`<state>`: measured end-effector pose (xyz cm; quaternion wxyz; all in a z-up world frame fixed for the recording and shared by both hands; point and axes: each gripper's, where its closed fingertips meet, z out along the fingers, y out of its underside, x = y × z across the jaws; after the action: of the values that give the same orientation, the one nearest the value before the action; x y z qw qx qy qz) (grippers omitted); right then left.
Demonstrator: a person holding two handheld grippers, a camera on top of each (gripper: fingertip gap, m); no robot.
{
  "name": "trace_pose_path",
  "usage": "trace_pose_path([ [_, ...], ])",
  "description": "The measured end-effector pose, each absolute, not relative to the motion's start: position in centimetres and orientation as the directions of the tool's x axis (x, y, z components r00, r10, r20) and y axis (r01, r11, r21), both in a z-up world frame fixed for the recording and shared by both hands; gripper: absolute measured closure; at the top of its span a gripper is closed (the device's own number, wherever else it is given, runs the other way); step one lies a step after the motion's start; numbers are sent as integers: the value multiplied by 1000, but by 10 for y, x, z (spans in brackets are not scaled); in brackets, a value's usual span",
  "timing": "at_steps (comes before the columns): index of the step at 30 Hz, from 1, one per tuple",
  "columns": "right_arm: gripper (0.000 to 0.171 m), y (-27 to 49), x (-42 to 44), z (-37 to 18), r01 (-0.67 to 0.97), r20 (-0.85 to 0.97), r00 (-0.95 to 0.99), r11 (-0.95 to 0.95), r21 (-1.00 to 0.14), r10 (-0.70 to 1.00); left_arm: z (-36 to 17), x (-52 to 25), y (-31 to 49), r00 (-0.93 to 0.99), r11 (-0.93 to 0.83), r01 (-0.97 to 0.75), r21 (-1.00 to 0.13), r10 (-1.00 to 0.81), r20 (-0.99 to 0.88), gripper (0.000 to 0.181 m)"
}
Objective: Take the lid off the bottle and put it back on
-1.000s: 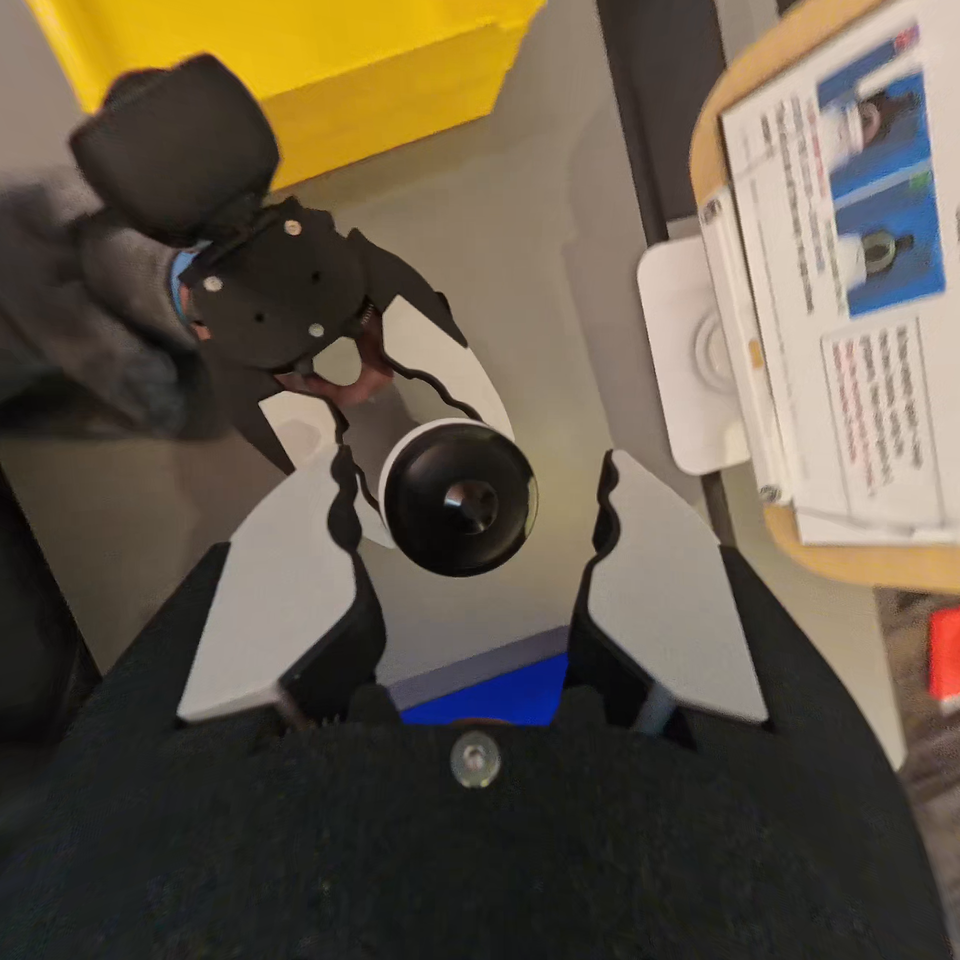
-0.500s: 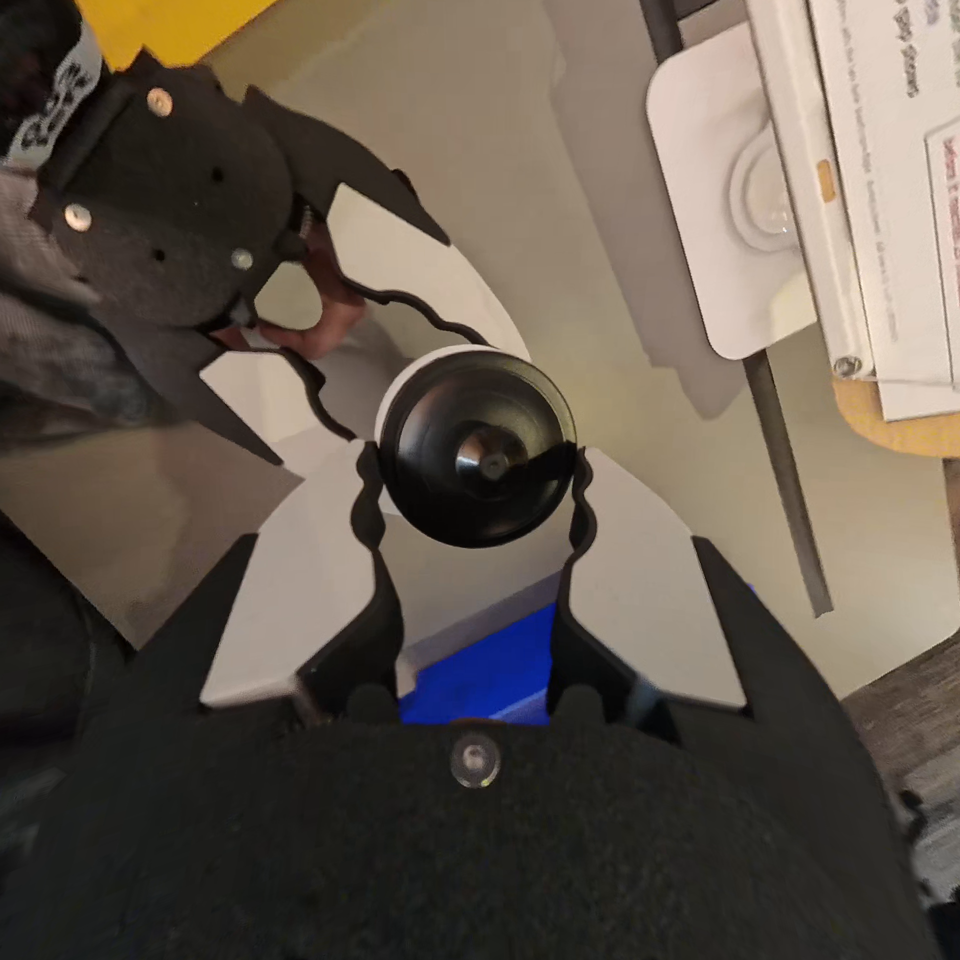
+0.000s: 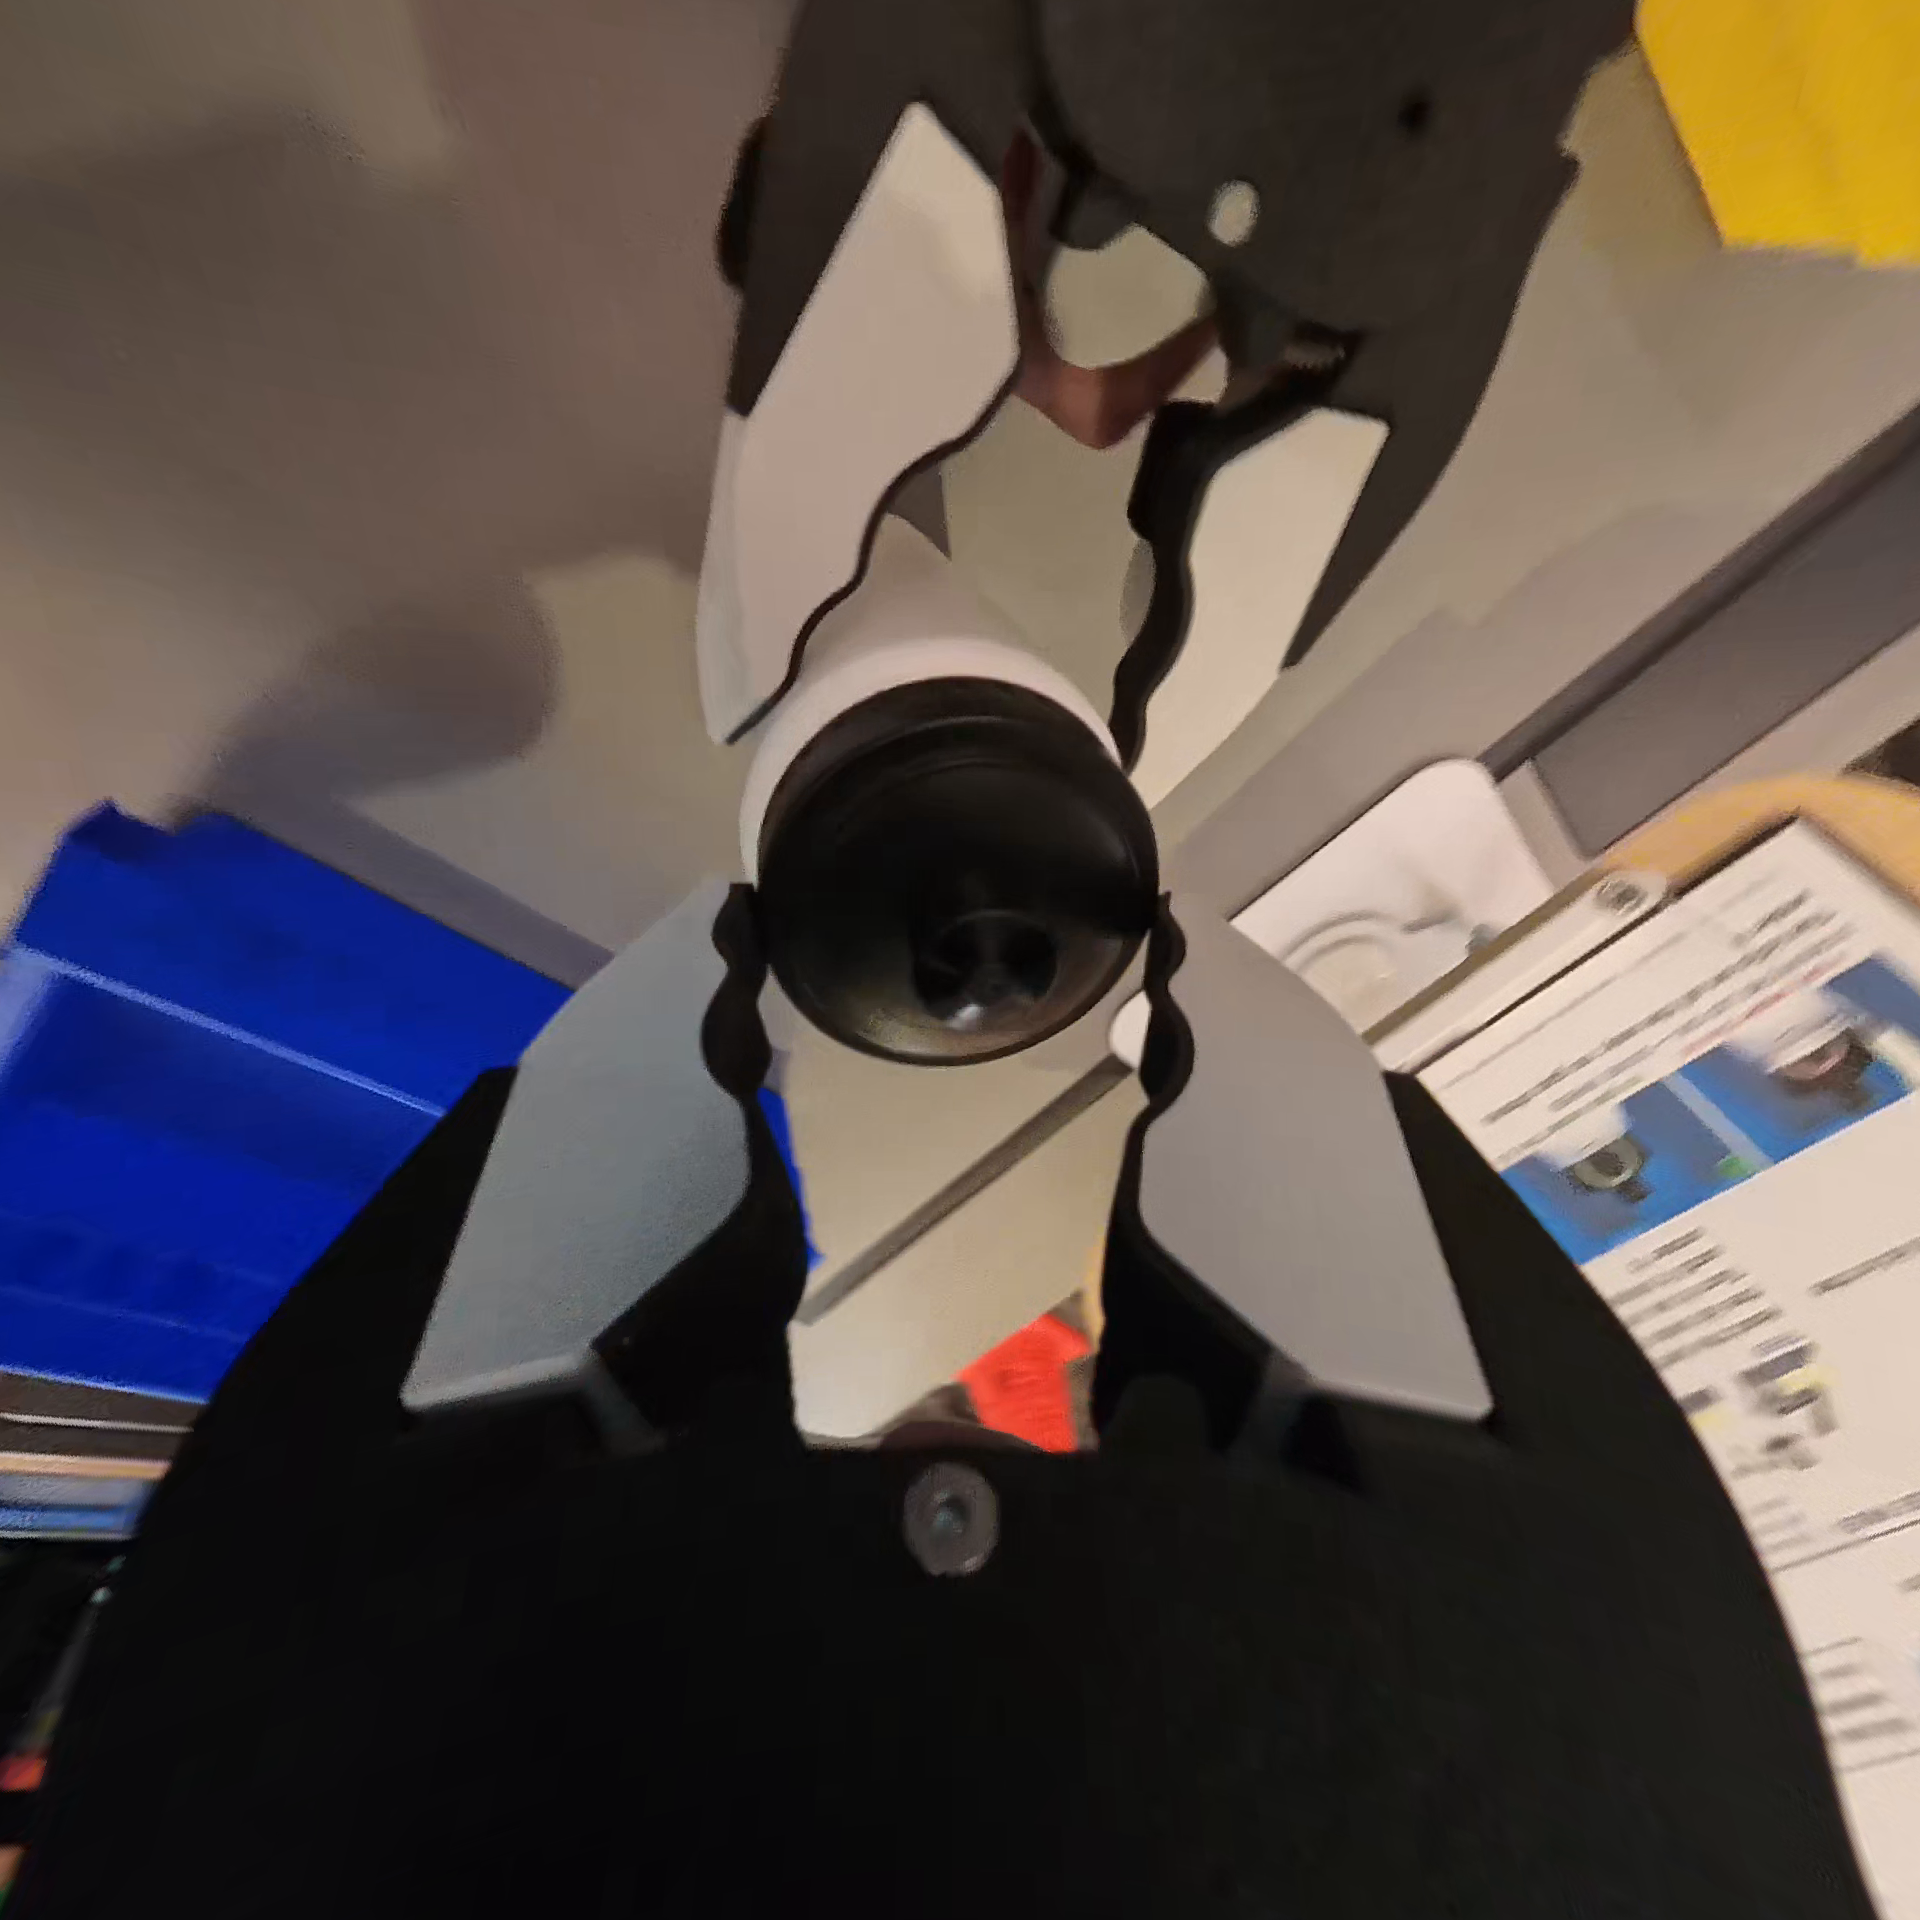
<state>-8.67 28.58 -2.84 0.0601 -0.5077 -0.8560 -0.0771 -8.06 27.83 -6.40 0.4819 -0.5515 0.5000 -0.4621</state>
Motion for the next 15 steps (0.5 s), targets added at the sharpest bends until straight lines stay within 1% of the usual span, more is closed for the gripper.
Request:
trace_pose_path([
  [5, 101, 288, -90, -27, 679, 161, -735, 716, 164, 659, -64, -82, 277, 62, -32, -109, -994, -998, 26, 103],
  [7, 101, 289, -92, -27, 609, 151, -793, 770, 192, 590, -64, -84, 278, 58, -35, -109, -993, -998, 29, 103],
  [9, 101, 291, -93, -27, 564, 140, -825, 802, 196, 547, -64, -84, 279, 63, -42, -109, -993, -997, 36, 103],
  [12, 100, 293, -95, -26, 565, 126, -825, 804, 184, 551, -64, -85, 281, 63, -53, -103, -993, -997, 46, 103],
  [15, 101, 291, -92, -25, 643, 145, -766, 746, 173, 626, -64, -83, 279, 64, -50, -105, -993, -997, 43, 103],
])
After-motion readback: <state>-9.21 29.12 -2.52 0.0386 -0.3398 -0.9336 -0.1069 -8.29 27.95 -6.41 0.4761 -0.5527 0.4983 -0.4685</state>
